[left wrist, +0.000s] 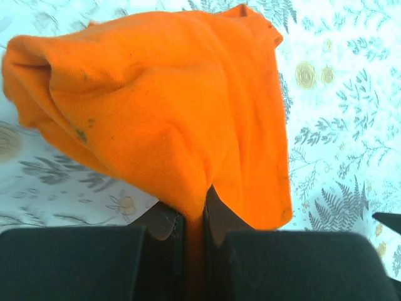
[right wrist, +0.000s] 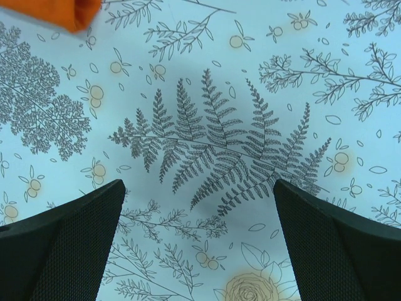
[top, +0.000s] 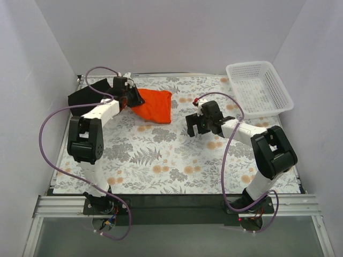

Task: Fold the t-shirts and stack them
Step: Neatly place the folded tshirt to the corner

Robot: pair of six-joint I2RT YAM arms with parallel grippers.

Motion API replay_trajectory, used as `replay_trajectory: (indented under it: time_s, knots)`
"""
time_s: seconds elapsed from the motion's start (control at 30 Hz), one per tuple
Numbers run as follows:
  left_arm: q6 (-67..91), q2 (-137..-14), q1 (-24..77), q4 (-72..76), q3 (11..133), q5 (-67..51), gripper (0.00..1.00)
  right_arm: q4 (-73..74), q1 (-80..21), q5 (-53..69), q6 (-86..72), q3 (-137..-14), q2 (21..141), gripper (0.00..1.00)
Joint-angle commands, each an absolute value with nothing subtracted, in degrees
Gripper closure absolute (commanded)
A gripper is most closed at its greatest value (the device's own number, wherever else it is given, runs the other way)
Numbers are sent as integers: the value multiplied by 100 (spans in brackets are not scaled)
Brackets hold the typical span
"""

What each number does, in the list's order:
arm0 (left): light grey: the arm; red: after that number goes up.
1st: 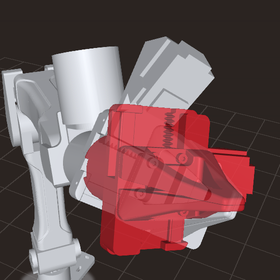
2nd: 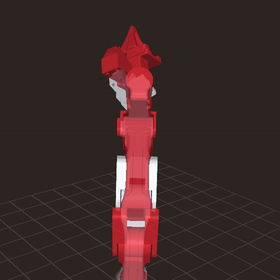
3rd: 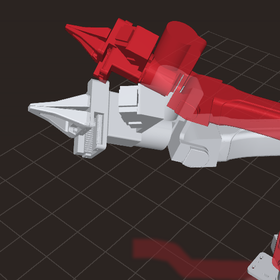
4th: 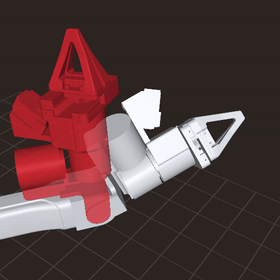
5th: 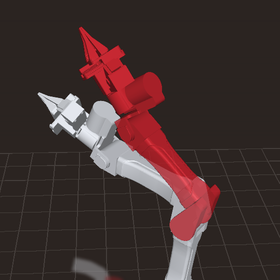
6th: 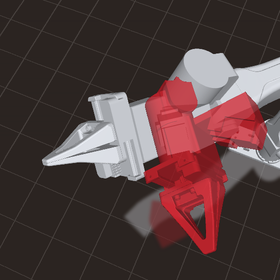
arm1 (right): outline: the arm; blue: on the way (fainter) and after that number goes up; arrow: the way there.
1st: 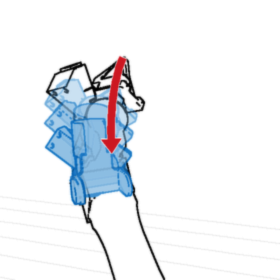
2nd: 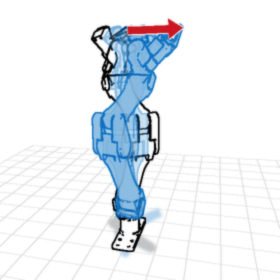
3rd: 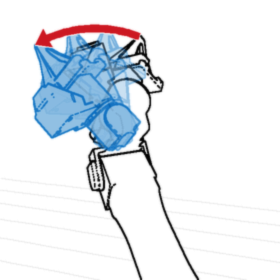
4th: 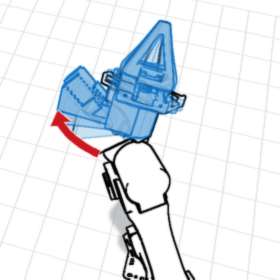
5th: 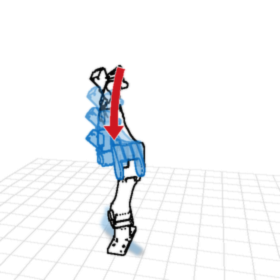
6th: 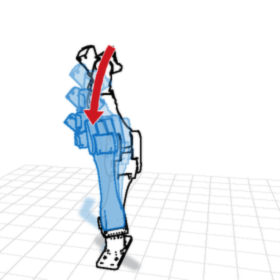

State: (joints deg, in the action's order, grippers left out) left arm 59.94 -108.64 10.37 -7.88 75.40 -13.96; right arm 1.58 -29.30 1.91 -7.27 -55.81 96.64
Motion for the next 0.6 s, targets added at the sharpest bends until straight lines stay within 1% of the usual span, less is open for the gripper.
replay_trajectory:
  time_s: [0.0,0.1,0.23,0.43,0.47,0.57]
  knots:
    - [5547,-10828,818,-1282,8338,-1389,100,70,-2944,237,-677,-5493,9440,6]
    - [5371,-10933,616,-1484,8726,-1450,100,53,-2944,290,-677,-5484,9422,6]
    - [5204,-11284,317,-1924,9840,-1740,100,53,-2944,378,-677,-5476,9396,6]
    - [4957,-11900,9,-2574,11020,-2127,100,53,-2944,369,-668,-5440,9317,6]
    - [4983,-12022,-313,-2627,11309,-2188,100,53,-2944,360,-668,-5432,9308,6]
    - [5045,-12295,-649,-2794,11932,-2574,100,53,-2944,395,-668,-5414,9237,6]
